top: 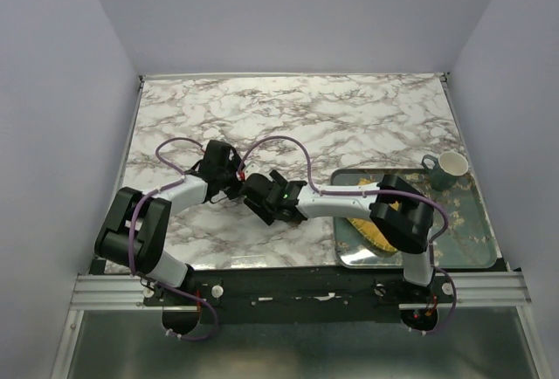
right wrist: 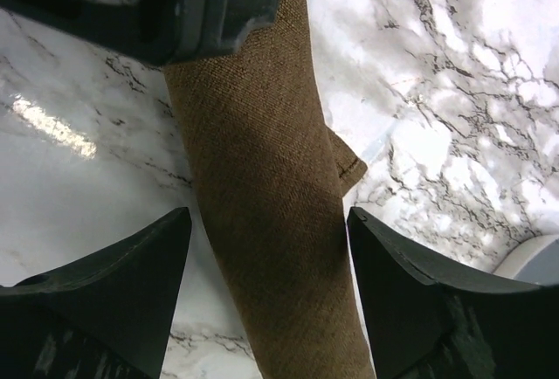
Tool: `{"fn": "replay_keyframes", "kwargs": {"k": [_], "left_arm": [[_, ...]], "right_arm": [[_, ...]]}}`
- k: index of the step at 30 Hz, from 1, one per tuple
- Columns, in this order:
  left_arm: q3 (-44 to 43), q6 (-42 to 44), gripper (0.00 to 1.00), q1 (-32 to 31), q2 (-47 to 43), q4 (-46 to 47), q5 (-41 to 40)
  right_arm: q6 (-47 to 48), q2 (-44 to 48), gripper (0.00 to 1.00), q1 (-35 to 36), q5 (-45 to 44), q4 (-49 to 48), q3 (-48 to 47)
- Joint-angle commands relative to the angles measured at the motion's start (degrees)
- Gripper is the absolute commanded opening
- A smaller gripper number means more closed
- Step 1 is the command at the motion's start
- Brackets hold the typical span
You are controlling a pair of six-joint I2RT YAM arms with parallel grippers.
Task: Fold the napkin, place the utensils inside, and roll it up
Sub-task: Roll the napkin with the utensil
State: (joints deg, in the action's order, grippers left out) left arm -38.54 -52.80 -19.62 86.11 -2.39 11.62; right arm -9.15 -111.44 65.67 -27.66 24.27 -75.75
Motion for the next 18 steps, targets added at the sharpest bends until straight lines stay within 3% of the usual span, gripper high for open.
{"fn": "replay_keyframes", "kwargs": {"k": [1, 11, 14, 18], "left_arm": [[-0.39, 0.06, 0.57, 0.02, 0.65, -0.94, 1.04], [-1.18, 2.17, 0.64, 0.72, -1.64, -2.79, 0.69], [-1.18, 2.26, 0.71, 1.42, -2.87, -3.05, 0.43], [-1.88, 2.96, 0.77, 2.30, -5.15, -4.37, 0.42]], "right_arm": [[0.36, -3.87, 0.79, 0.16, -2.49, -2.65, -0.10], [-4.03, -1.07, 0.53, -5.28, 5.94, -4.67, 4.81], [-5.70, 0.95, 0.50, -8.09, 12.53, -6.51, 6.92], [-7.90, 1.57, 0.50, -13.27, 30.31, -9.32, 8.59]]}}
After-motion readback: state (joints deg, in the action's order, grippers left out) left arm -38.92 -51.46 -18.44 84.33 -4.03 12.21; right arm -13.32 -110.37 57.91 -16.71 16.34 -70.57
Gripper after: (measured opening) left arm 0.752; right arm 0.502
